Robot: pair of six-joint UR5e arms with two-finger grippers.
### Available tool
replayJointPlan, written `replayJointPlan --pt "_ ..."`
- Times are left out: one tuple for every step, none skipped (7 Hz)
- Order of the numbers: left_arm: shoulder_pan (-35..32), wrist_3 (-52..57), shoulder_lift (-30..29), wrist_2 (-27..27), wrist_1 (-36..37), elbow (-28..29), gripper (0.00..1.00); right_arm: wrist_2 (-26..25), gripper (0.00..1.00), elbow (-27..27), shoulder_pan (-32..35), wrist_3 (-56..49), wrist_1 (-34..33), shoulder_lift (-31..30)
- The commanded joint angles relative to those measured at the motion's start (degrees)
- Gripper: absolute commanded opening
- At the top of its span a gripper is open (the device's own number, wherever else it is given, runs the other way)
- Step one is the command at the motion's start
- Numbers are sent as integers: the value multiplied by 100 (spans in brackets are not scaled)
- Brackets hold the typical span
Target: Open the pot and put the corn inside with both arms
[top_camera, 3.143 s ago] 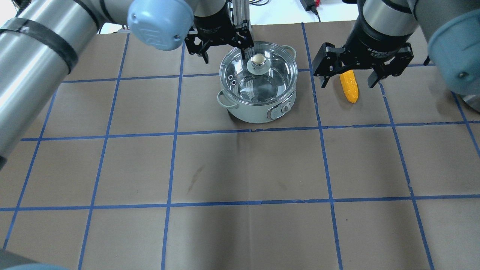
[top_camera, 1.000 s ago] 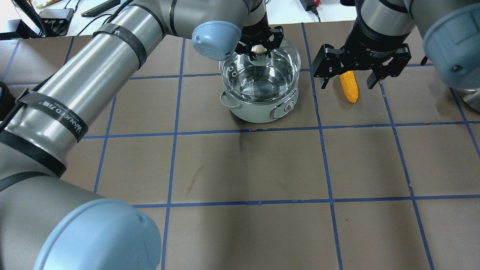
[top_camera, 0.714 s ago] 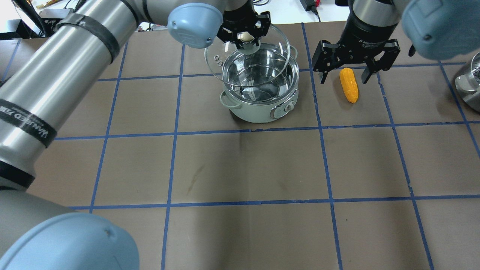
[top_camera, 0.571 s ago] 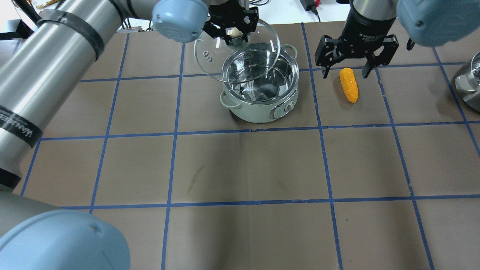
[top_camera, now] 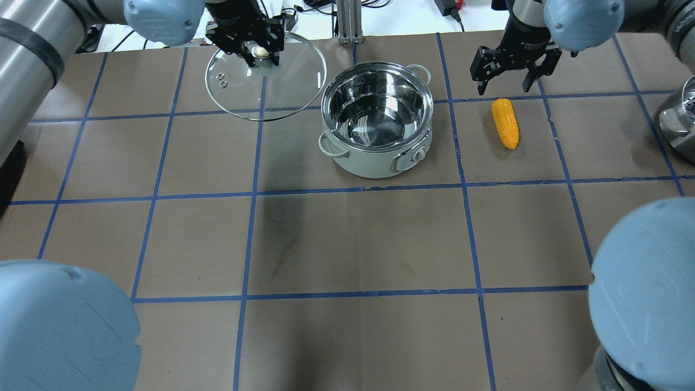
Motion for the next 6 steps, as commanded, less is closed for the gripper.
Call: replayJointPlan --pt "864 724 188 -153 822 -1113 19 0 94 425 -243 -365 -1053 438" --pt "1007 900 84 -580 1610 -1544 20 0 90 515 -280 -462 -1231 456" --pt "1008 911 22 -602 2044 -1731 20 18 76 542 -280 -472 -1233 500" --pt "1025 1102 -65 -567 2057 -1777 20 18 43 577 -280 -472 -1224 500" --pt "1043 1217 -223 -576 2066 -1803 20 18 18 630 -280 -472 -1250 509" --pt "1043 1158 -233 -602 2075 -1812 24 18 10 578 -280 -472 -1207 492"
